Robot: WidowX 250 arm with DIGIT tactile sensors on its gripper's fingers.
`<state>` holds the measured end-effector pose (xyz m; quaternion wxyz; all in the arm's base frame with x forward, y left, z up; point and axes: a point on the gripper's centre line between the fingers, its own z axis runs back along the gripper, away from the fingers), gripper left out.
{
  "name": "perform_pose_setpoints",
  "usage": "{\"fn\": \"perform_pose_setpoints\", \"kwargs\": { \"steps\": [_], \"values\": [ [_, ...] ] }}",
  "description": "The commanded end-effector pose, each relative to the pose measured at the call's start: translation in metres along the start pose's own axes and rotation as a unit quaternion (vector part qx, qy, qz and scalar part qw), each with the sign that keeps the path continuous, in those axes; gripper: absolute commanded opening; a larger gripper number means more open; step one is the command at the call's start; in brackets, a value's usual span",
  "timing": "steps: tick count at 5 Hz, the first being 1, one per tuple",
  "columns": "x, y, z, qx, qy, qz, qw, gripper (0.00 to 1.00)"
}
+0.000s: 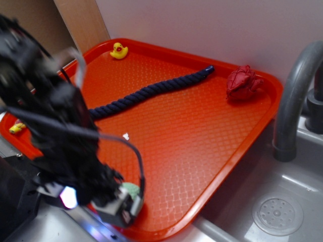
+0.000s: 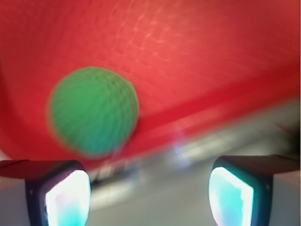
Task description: Grab the green ball.
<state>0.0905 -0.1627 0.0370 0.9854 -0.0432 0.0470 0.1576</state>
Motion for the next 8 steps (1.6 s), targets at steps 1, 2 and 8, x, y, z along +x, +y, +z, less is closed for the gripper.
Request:
{"fn": "perform_pose_setpoints", "kwargs": {
  "steps": [1, 2, 8],
  "values": [
    [0.018, -0.04, 0.02, -0.075, -0.085, -0.103, 0.988, 1.0],
    [0.018, -0.039, 0.033, -0.081, -0.075, -0.092, 0.99, 1.0],
    [0.044, -0.05, 0.064, -0.143, -0.187, -0.311, 0.921, 1.0]
  ]
}}
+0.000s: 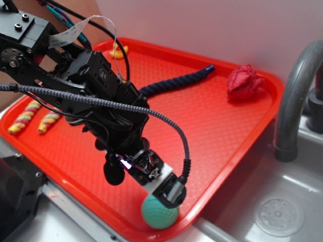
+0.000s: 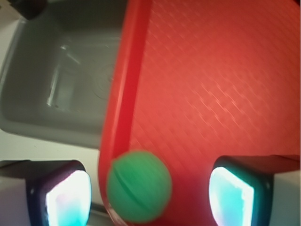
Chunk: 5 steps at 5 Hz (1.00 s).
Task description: Grab the green ball.
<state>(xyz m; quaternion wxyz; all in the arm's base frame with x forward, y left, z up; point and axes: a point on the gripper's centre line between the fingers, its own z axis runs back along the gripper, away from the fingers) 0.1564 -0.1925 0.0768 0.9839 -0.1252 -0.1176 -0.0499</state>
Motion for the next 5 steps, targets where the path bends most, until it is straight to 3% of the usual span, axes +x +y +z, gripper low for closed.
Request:
{"fn": "perform_pose_setpoints", "kwargs": {
  "steps": [1, 3, 4, 5],
  "values": [
    [0.002, -0.004, 0.022, -0.051, -0.051, -0.099, 0.992, 1.0],
    [0.002, -0.004, 0.022, -0.051, -0.051, -0.099, 0.992, 1.0],
    [-0.015, -0.011, -0.008, -0.018, -0.044, -0.124, 0.991, 1.0],
    [-0.028, -0.015, -0.024, 0.02, -0.052, -0.127, 0.99, 0.0]
  ]
}}
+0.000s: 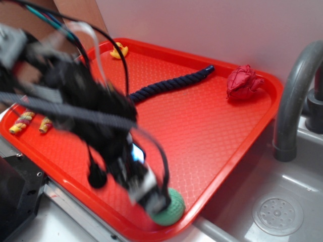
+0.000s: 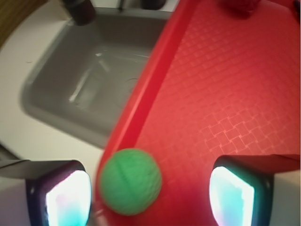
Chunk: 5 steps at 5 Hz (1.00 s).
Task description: Grab the green ball.
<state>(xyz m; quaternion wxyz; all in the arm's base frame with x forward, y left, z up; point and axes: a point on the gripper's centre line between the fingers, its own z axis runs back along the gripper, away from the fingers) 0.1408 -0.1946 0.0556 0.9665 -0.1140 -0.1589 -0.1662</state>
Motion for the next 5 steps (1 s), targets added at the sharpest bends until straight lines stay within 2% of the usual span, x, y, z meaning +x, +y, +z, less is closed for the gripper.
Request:
{"fn": "perform_pose_setpoints", "kwargs": {
  "steps": [1, 3, 4, 5],
  "values": [
    [-0.009, -0.018, -0.017, 0.021, -0.005, 0.001, 1.0, 0.0],
    [0.015, -0.012, -0.012, 0.033, -0.024, 0.028, 0.999, 0.0],
    [0.046, 0.016, 0.022, 0.033, -0.038, 0.117, 0.992, 0.0],
    [0.059, 0.063, 0.08, 0.063, -0.064, 0.216, 0.972, 0.0]
  ]
}}
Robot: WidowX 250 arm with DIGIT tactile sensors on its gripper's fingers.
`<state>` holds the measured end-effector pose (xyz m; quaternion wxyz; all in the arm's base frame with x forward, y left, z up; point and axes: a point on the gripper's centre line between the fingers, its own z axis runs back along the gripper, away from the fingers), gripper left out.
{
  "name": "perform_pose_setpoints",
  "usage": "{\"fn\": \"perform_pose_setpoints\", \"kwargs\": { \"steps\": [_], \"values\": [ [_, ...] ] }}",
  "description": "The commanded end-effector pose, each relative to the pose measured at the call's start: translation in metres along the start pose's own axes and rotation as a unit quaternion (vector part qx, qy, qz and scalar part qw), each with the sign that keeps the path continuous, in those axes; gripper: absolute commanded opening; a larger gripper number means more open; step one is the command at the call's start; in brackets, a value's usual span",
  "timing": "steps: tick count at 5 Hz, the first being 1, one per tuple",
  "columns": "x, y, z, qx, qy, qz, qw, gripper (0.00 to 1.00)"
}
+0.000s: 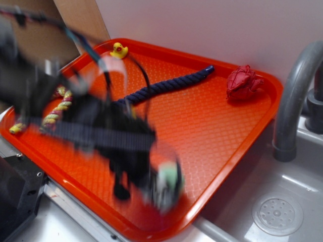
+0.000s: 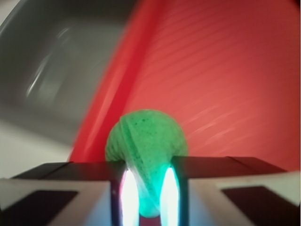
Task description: Grab the green ball.
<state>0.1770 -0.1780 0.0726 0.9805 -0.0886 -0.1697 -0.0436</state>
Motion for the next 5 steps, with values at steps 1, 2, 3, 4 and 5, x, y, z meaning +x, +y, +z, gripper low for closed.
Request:
{"fn": "perform_pose_setpoints", "kwargs": {
  "steps": [1, 2, 3, 4, 5],
  "values": [
    [0.046, 0.075, 0.123, 0.058, -0.052, 0.184, 0.98, 0.0],
    [0.053, 0.086, 0.165, -0.013, -0.06, 0.198, 0.978, 0.0],
    [0.054, 0.085, 0.177, 0.0, -0.065, 0.201, 0.977, 0.0],
    [0.053, 0.075, 0.175, 0.038, -0.101, 0.177, 0.978, 0.0],
    [0.043, 0.07, 0.136, 0.139, -0.108, 0.131, 0.976, 0.0]
  ]
}}
